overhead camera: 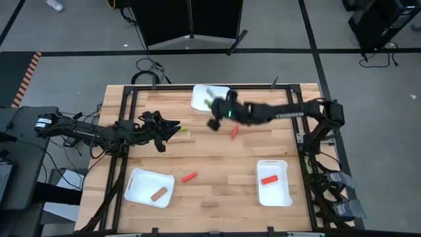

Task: Sort blocks
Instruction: Put the bottom green block into the top white bin, then put the top brown block into the bottom left white bin

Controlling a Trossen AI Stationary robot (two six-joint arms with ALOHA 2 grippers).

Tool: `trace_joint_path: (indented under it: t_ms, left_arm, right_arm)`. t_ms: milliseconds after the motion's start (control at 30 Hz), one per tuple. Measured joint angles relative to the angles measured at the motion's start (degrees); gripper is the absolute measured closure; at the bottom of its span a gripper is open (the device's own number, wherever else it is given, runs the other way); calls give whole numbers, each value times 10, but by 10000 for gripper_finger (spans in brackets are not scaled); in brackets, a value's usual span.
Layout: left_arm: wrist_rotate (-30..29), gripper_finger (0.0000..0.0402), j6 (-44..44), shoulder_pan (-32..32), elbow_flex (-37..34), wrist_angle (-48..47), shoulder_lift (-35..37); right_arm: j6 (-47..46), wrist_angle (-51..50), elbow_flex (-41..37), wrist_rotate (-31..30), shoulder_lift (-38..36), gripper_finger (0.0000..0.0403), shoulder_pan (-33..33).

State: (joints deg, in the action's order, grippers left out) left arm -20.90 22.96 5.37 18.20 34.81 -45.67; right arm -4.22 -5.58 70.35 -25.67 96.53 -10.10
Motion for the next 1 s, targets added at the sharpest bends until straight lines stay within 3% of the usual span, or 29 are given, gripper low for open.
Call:
trace_joint_path:
  t_ms: [167, 367, 700, 833, 1000]
  left_arm:
    - [0, 256, 2, 0, 0, 0, 0]
    - [0, 256, 2, 0, 0, -1, 0]
    - [-12, 256, 16, -1, 0, -1, 0]
    - [-25, 256, 36, -1, 0, -9, 0]
    - [-74, 256, 80, -1, 0, -69, 0]
  right_arm:
    - [-12, 49, 0, 71, 4, 331, -96]
    - [-26, 55, 0, 125, 33, 327, -144]
    - [-23, 73, 0, 146, 61, 194, -151]
    - [-7, 90, 0, 146, 34, 177, -149]
    - [28, 128, -22, 143, -26, 184, -122]
